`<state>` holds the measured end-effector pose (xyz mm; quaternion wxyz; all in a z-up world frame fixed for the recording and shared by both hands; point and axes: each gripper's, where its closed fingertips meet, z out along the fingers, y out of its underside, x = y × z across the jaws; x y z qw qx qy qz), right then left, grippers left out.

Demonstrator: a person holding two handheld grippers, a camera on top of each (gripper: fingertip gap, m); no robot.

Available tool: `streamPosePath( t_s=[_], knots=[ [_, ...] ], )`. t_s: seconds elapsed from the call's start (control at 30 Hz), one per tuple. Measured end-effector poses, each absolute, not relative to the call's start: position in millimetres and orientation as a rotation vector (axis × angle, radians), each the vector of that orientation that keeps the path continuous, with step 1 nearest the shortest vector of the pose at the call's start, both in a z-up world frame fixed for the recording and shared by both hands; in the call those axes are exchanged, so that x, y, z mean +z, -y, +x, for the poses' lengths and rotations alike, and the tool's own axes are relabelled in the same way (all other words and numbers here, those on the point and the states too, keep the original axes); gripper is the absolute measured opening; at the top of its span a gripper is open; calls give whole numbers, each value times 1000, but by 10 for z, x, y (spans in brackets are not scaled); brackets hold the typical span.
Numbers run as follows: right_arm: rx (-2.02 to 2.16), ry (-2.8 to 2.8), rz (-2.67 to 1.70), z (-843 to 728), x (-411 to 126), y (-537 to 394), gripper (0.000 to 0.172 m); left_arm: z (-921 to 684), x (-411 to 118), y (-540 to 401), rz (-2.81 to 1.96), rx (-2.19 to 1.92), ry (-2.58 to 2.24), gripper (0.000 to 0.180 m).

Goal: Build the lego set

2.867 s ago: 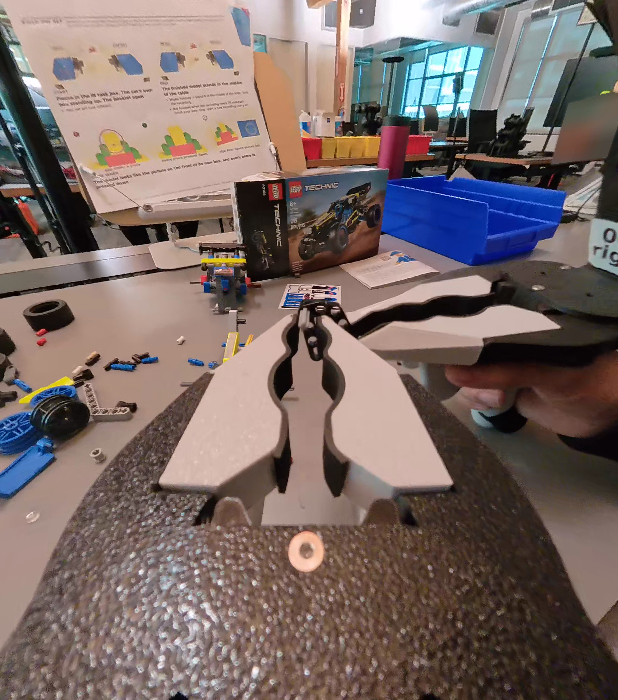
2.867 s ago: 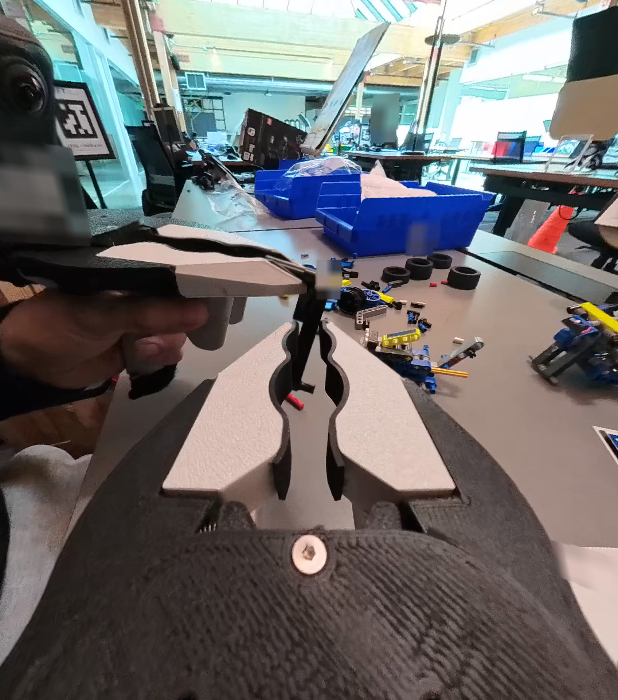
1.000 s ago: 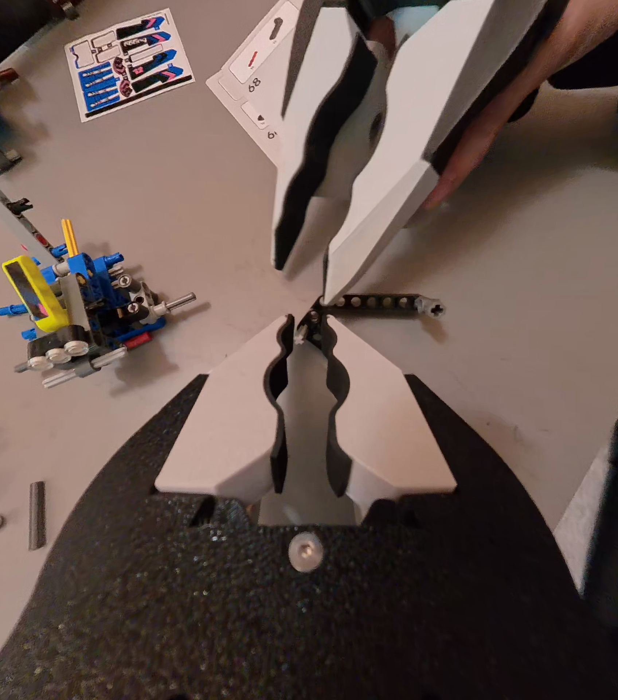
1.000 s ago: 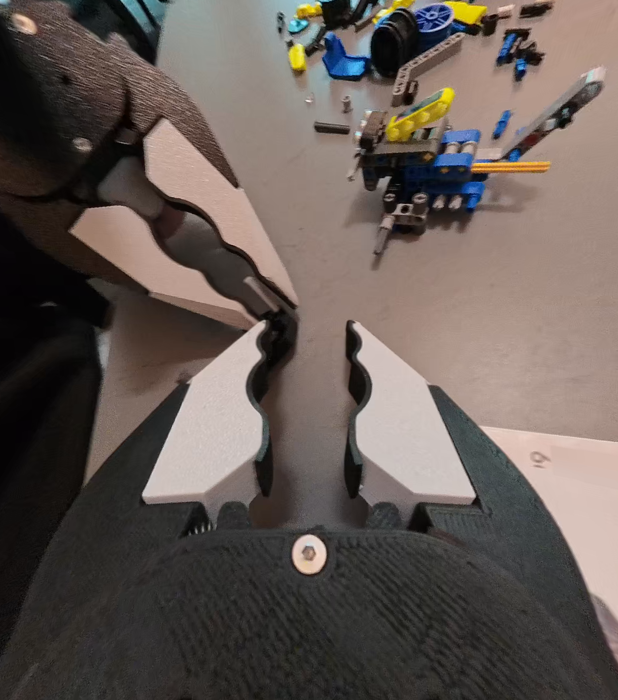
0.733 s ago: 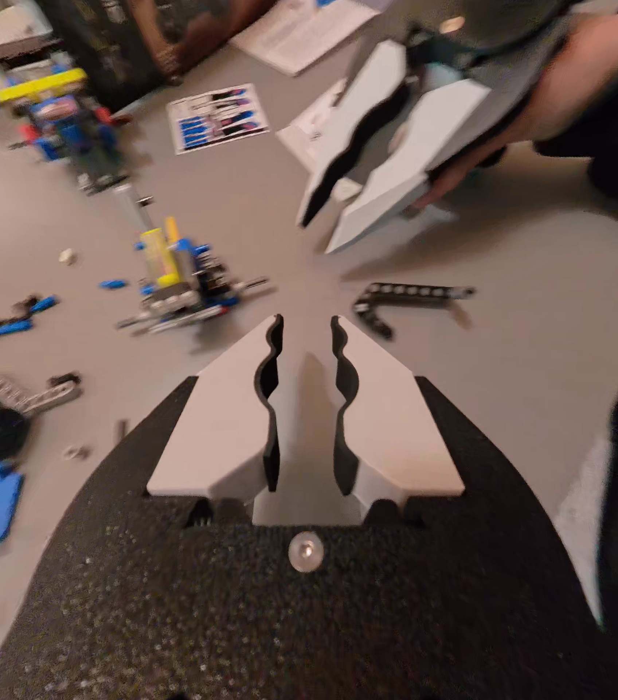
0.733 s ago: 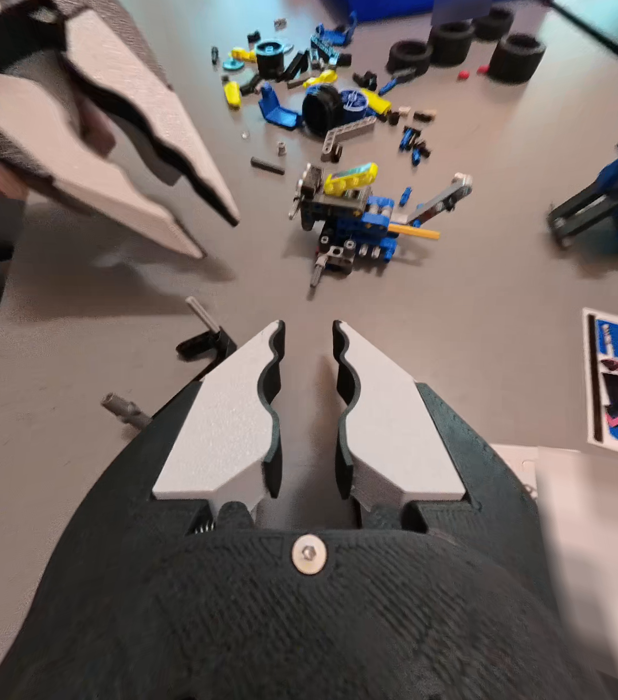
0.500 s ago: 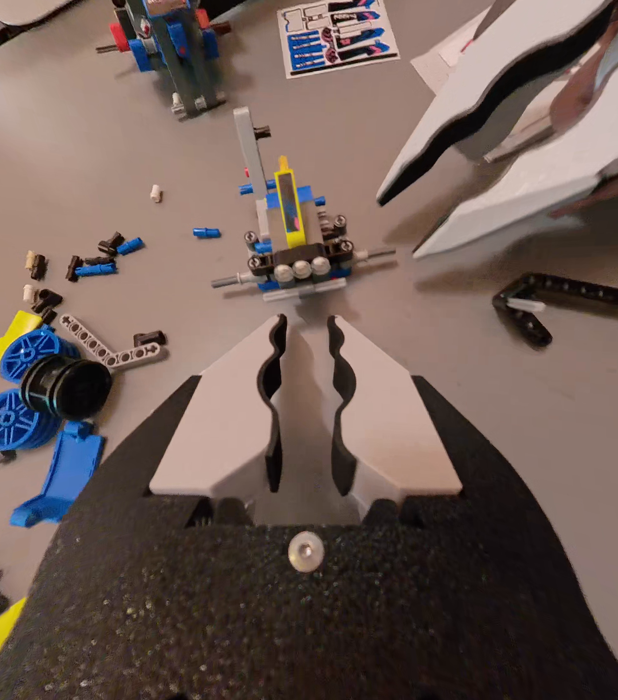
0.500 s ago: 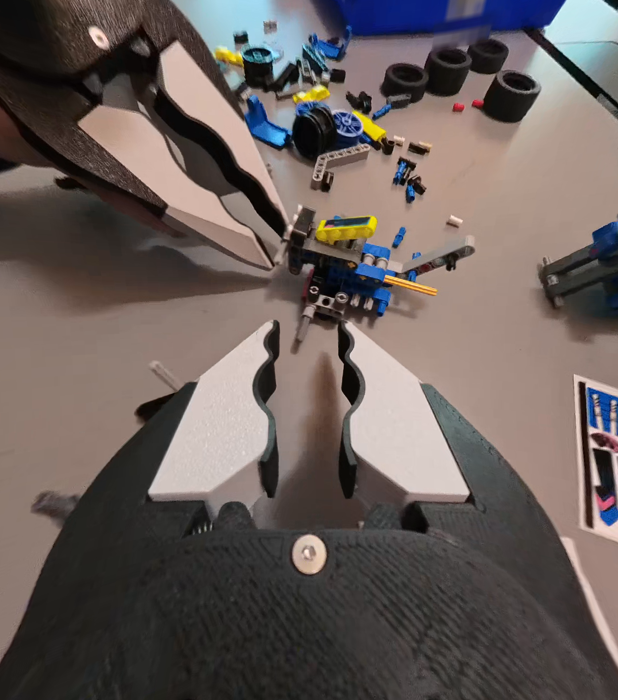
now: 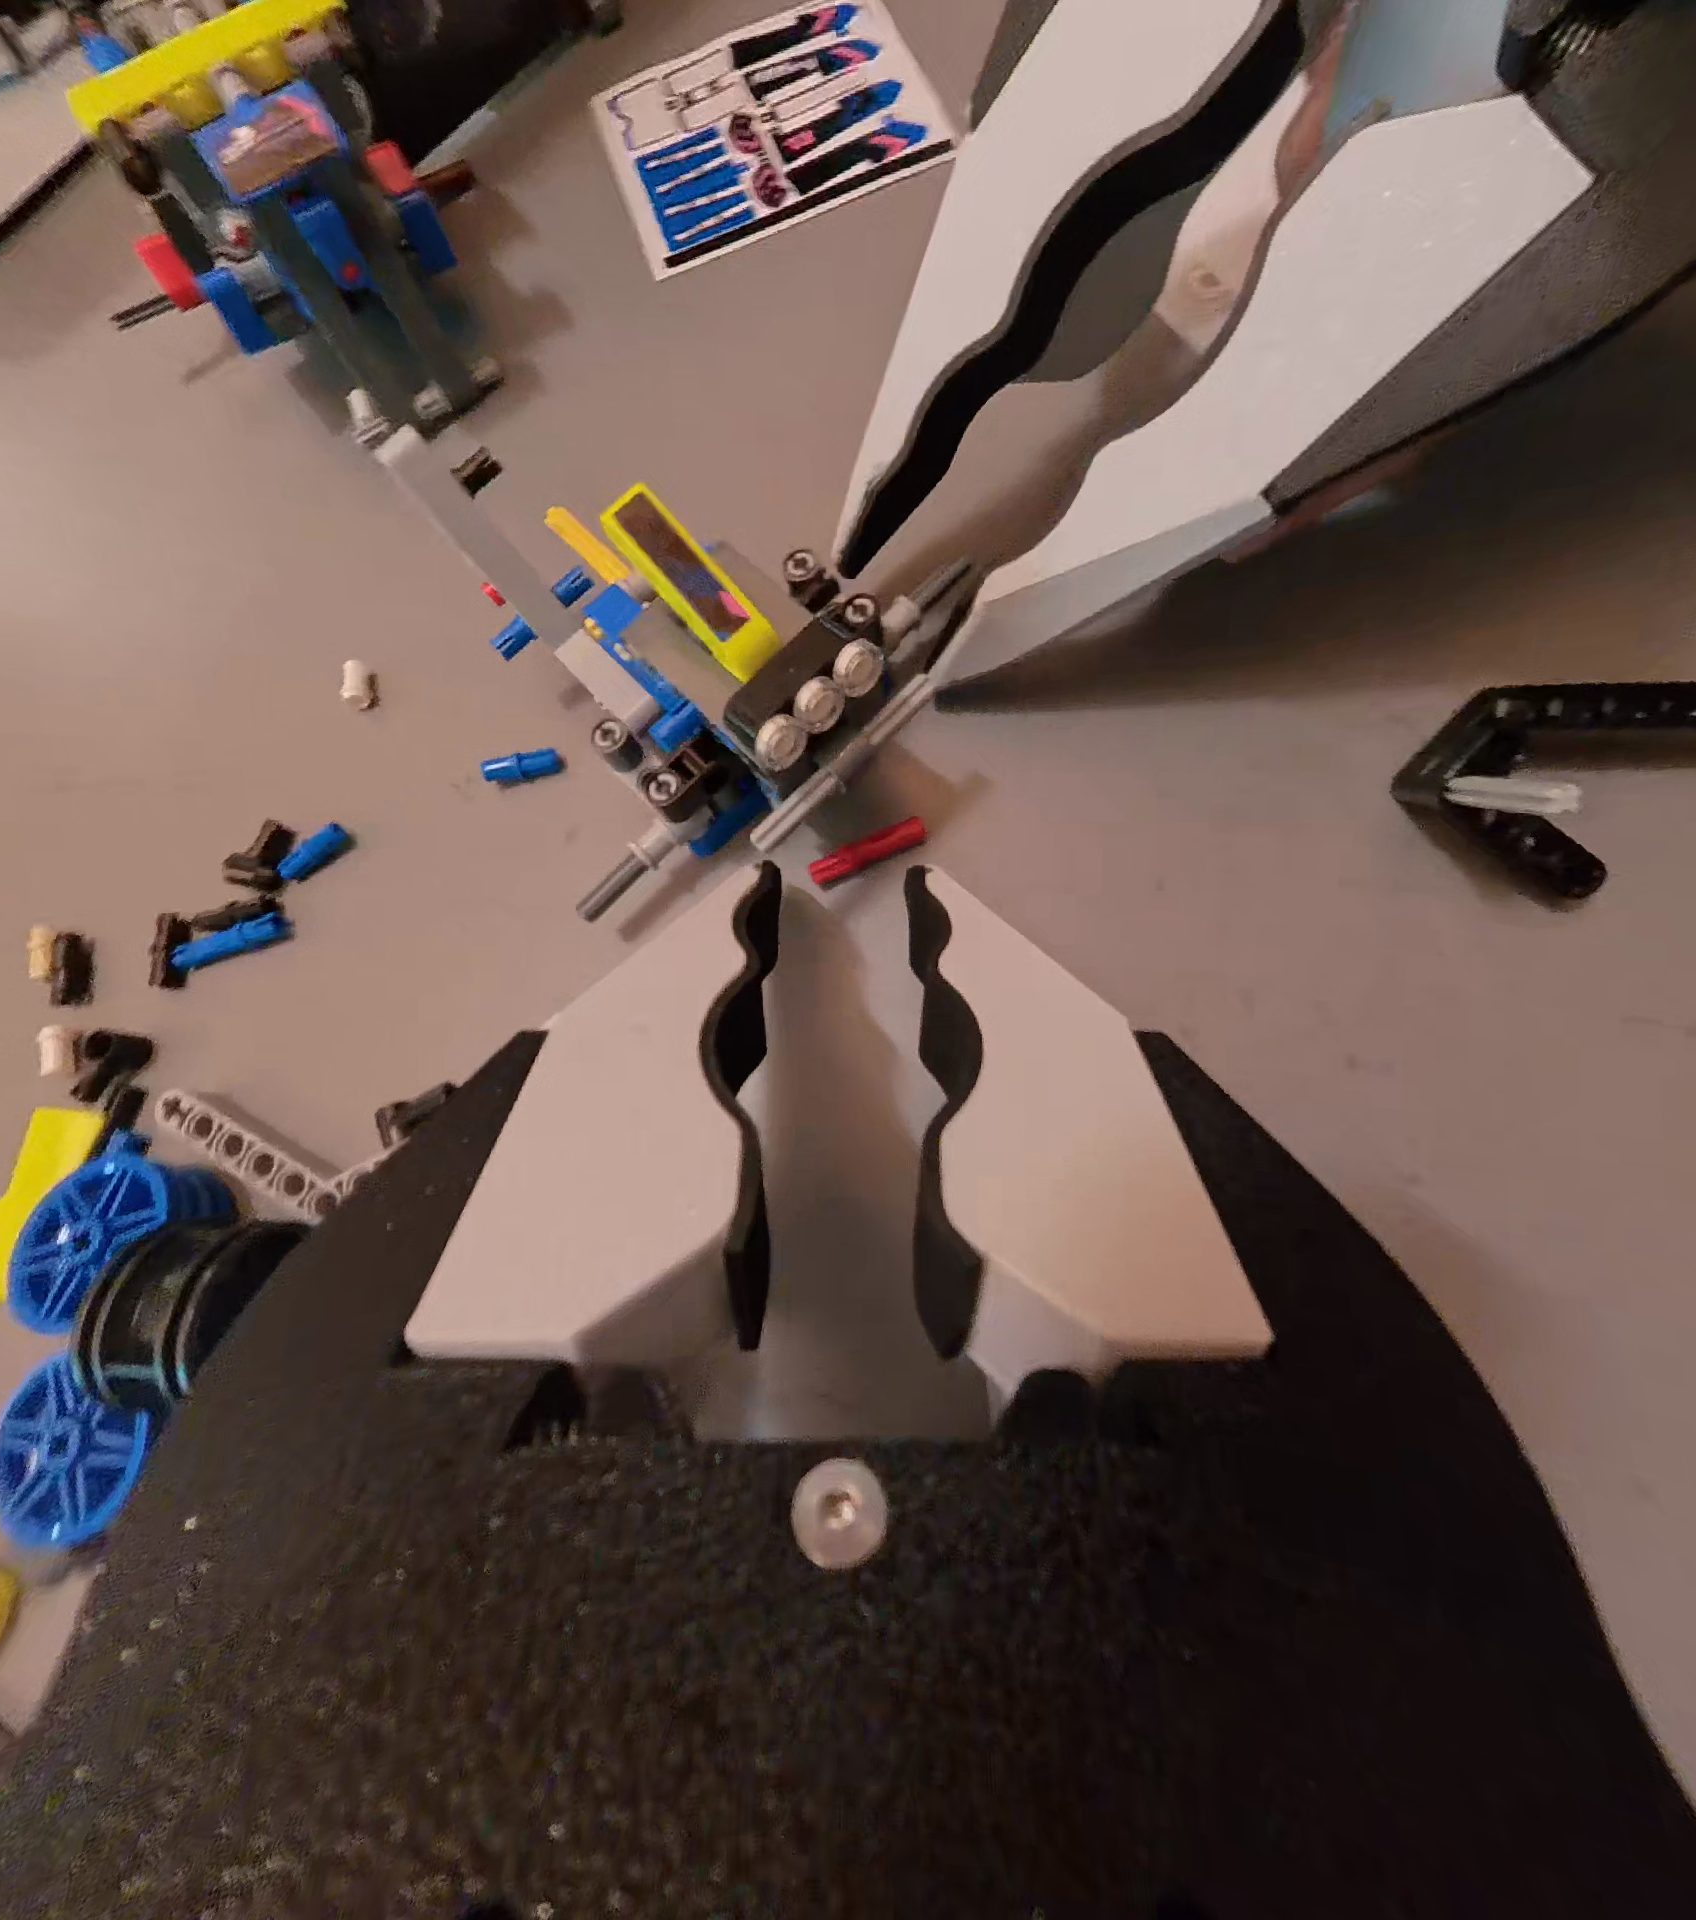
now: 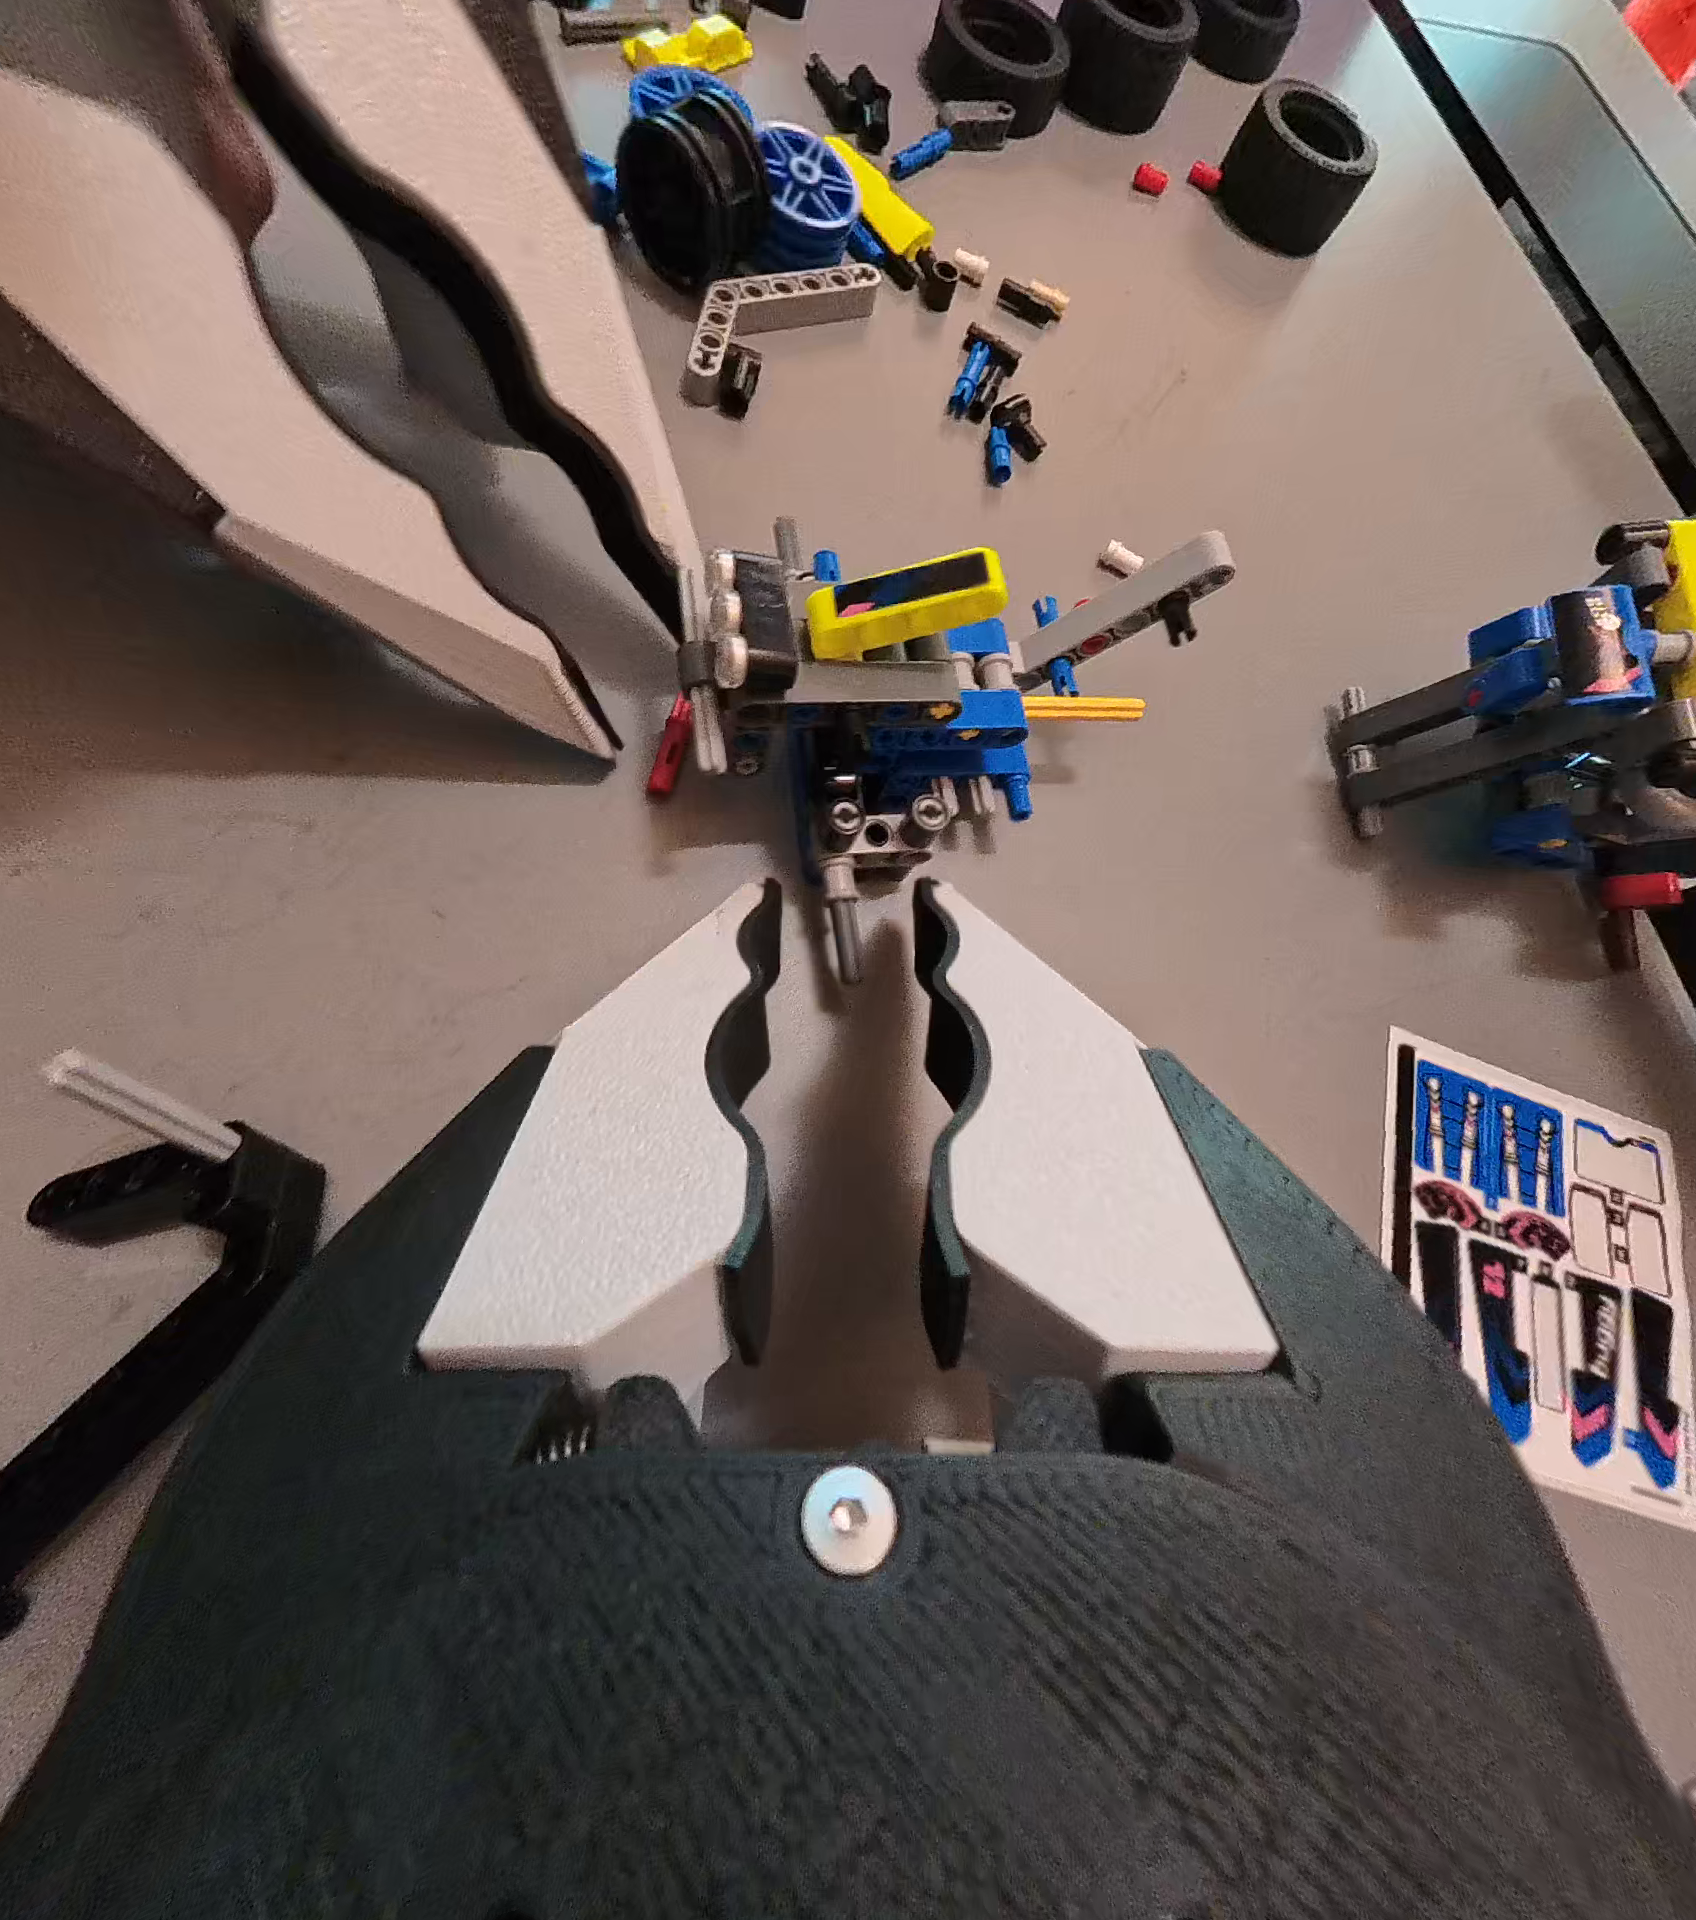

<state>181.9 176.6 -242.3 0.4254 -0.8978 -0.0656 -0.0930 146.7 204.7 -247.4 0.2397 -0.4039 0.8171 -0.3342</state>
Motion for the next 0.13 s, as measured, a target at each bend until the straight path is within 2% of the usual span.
streamPosePath(
  t_s=[0.13],
  knots=[
    [-263,184,-2237,1784,-2360,-1693,21,1467,-2519,-2006,-1098,-1037,-2362,22]
  ],
)
